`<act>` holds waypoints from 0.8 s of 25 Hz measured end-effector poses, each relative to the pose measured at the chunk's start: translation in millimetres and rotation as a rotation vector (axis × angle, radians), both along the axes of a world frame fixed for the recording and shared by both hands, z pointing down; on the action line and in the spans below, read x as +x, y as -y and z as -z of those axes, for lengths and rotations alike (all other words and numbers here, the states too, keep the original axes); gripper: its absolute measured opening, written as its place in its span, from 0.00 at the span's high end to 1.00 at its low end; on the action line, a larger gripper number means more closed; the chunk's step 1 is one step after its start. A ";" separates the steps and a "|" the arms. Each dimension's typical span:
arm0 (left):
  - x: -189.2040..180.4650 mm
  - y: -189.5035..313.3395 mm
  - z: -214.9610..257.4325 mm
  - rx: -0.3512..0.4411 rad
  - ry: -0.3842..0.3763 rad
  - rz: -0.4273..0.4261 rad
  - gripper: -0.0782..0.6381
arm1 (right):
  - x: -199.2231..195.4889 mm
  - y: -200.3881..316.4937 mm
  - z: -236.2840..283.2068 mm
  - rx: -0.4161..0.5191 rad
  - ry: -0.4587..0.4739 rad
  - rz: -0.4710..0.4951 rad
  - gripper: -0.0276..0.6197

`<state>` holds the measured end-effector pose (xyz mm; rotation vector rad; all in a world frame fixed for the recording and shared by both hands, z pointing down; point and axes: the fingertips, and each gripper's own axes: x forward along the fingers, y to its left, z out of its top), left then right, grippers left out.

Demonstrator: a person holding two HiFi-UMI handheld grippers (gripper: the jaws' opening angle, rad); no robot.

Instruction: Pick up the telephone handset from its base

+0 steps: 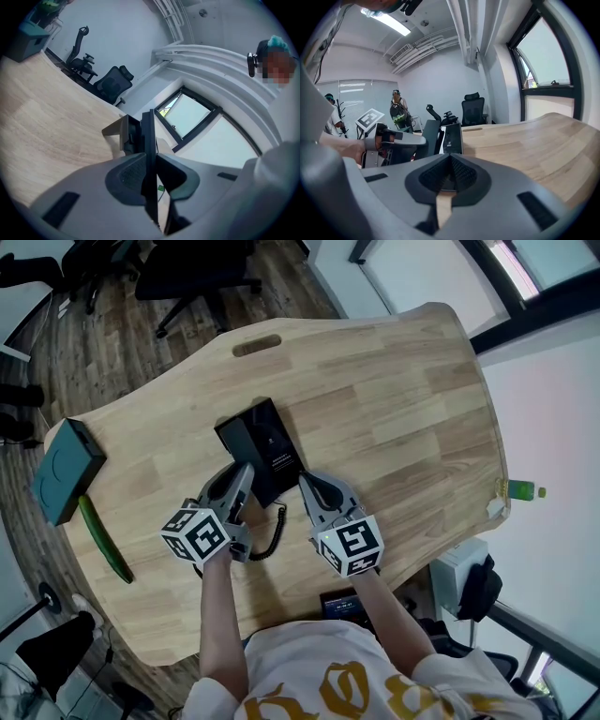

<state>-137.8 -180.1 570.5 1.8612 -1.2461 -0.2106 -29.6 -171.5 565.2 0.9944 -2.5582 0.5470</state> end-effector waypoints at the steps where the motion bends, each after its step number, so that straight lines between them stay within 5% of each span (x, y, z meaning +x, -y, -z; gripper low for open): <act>1: -0.2 -0.3 1.0 0.001 -0.004 -0.003 0.79 | 0.2 0.5 0.5 0.002 -0.001 0.000 0.95; 20: 0.5 -30.3 34.8 0.046 -0.116 -0.042 0.79 | 7.1 -11.6 23.0 0.034 0.003 -0.011 0.95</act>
